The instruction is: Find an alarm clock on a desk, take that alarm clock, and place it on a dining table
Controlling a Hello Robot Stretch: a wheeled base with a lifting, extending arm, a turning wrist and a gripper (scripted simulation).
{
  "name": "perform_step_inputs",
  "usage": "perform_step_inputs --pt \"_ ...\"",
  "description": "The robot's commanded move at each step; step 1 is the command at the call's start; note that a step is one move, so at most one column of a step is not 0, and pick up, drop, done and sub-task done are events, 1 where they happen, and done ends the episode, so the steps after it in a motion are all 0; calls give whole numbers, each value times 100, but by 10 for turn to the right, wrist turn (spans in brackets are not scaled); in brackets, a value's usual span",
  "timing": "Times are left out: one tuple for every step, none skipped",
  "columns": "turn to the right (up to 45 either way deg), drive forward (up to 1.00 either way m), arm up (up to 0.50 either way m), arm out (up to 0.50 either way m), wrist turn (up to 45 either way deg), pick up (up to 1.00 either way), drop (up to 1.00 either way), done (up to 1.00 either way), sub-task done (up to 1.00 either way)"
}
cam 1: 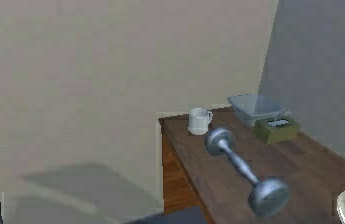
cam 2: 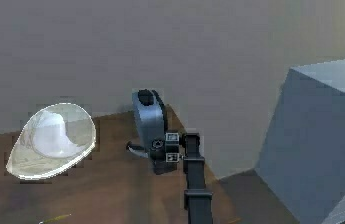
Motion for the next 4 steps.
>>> perform_step_inputs --pt "0 0 0 0 0 100 0 0 0" --pt "0 0 10 0 0 0 0 0 0" --pt "0 0 10 0 0 0 0 0 0" --pt "0 0 0 0 -450 0 0 0 0"
